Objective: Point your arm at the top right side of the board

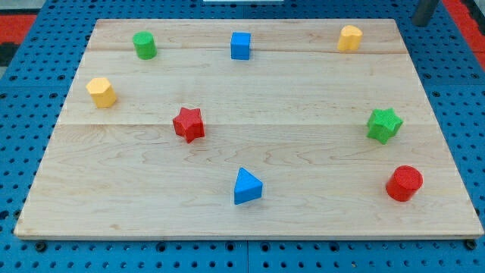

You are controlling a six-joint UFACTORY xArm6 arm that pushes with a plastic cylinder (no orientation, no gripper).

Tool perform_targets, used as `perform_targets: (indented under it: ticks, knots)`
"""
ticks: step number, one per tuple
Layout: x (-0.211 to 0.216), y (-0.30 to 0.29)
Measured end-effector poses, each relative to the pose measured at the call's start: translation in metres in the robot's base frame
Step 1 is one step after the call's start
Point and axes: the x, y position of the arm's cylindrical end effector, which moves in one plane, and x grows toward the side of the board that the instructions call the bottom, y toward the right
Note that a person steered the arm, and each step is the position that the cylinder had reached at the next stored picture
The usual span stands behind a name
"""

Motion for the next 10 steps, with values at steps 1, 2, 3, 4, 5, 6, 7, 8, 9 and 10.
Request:
perform_targets:
  ticks: [1, 2, 3, 4, 5, 6, 7, 8, 9, 10]
  knots:
    - [0.000, 0.000]
    - [0.002, -0.003]
    - [0.033, -0.010]
    - [0.039, -0.072]
    - [0.035, -0.091]
    - [0.035, -0.091]
    - [0.035, -0.091]
    - [0.035, -0.091]
    - [0.035, -0.090]
    - [0.037, -0.090]
